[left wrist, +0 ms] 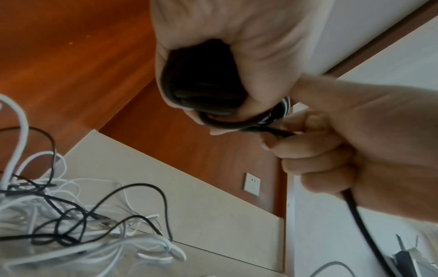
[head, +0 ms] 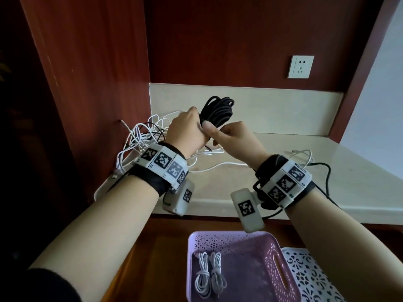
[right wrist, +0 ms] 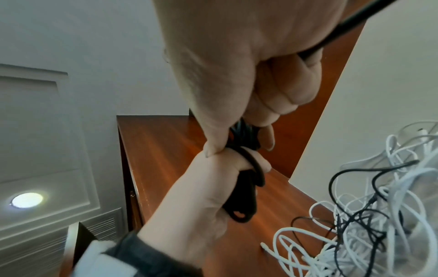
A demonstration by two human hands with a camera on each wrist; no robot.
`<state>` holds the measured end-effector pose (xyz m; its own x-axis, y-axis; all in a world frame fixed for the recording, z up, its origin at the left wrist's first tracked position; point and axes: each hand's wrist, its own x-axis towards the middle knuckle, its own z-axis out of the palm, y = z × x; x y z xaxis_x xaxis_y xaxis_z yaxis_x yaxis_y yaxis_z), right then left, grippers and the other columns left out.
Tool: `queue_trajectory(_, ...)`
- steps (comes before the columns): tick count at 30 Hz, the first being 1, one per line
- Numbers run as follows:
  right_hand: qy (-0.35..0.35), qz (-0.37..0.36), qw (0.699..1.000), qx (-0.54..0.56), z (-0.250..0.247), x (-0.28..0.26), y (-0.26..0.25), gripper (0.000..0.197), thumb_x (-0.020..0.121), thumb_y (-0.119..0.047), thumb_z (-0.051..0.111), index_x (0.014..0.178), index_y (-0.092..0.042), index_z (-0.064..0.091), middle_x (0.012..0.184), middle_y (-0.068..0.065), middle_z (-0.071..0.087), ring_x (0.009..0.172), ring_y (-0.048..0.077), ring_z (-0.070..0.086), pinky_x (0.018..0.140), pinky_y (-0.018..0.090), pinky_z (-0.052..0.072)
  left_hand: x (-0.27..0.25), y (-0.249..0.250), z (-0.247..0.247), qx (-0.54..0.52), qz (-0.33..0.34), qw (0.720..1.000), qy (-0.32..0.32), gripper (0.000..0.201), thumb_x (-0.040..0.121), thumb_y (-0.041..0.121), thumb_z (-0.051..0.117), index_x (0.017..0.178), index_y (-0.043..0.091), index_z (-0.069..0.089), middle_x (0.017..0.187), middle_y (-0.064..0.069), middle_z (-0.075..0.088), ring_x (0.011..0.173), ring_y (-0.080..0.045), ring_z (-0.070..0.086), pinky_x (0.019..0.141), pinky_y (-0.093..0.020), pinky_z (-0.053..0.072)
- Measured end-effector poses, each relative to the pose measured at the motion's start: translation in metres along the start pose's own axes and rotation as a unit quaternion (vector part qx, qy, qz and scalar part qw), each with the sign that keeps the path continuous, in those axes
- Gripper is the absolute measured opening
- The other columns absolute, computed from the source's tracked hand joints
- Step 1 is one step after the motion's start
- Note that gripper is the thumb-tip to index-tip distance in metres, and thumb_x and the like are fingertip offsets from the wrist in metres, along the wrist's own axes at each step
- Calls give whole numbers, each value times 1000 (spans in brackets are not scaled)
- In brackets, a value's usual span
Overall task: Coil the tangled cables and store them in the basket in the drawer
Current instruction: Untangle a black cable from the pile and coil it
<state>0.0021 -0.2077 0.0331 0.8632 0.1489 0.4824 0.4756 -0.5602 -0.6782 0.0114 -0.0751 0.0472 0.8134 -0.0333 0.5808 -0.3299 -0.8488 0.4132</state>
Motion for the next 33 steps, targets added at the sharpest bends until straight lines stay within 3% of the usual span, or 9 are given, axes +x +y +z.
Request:
queue_trajectory(5, -17, 9, 999, 27, -5, -3, 6, 60, 87, -42, 63, 72, 17, 59, 34, -10, 34, 36, 6, 30, 41, 14, 23, -7, 6, 1, 35, 29, 998, -31, 24, 83, 11, 54, 103, 0, 46, 93, -14, 55, 88, -34, 54, 67, -35, 38)
queue_trajectory(9, -38, 3, 998, 42, -13, -8, 14, 46, 88, -36, 63, 66, 5, 62, 34, -13, 39, 38, 5, 32, 42, 14, 24, -8, 5, 0, 20, 35, 993, -108, 28, 83, 14, 59, 102, 3, 43, 92, -10, 53, 84, -32, 52, 65, -34, 37)
queue_trajectory(12, -42, -22, 999, -21, -12, -10, 20, 50, 90, -37, 61, 68, 8, 61, 35, -11, 37, 37, 8, 33, 40, 17, 24, -8, 3, -1, 4, 48, 984, -169, 37, 83, 14, 60, 111, 4, 39, 99, -13, 57, 88, -33, 56, 69, -37, 44)
queue_trajectory(16, -25, -105, 981, -162, -1, -14, 30, 50, 95, -34, 52, 58, 0, 50, 46, -1, 41, 46, 20, 37, 49, 32, 28, -9, -1, 6, 10, 68, 977, -204, 42, 82, 10, 58, 117, 3, 35, 97, -17, 59, 88, -35, 58, 69, -39, 42)
queue_trajectory(21, -81, -125, 965, -215, -1, -13, 41, 36, 98, -27, 45, 83, 0, 63, 73, 12, 61, 72, 33, 54, 64, 39, 41, -2, -6, 8, -3, 25, 959, -282, 42, 79, 12, 64, 108, 13, 34, 76, -5, 54, 64, -22, 53, 53, -30, 37)
queue_trajectory(26, -95, -114, 975, -168, -11, -9, 37, 32, 96, -25, 51, 79, -3, 65, 60, -3, 49, 58, 15, 45, 59, 30, 35, 5, -10, 8, -76, 72, 936, -336, 24, 70, 5, 64, 90, 5, 50, 65, -4, 45, 53, -15, 40, 49, -27, 33)
queue_trajectory(28, -99, -97, 979, -151, -10, -9, 38, 30, 95, -24, 53, 75, -5, 65, 55, -10, 45, 52, 4, 45, 53, 19, 33, 4, -10, 5, -65, 67, 932, -351, 28, 73, 8, 68, 90, 10, 46, 68, -1, 46, 53, -9, 42, 52, -26, 36)
queue_trajectory(30, -98, -75, 984, -127, -7, -9, 38, 29, 95, -24, 55, 73, -7, 64, 54, -10, 43, 50, -1, 45, 51, 15, 34, 5, -10, 4, -68, 75, 930, -353, 30, 77, 4, 72, 86, 16, 46, 69, 3, 48, 53, -2, 49, 53, -15, 39)
queue_trajectory(33, -78, -34, 993, -84, -3, -4, 38, 31, 94, -24, 56, 68, -8, 61, 51, -6, 41, 43, 2, 41, 46, 15, 32, 5, -11, 10, -38, 42, 951, -303, 54, 72, 26, 82, 106, 13, 42, 86, 5, 55, 73, -4, 56, 60, -23, 46)
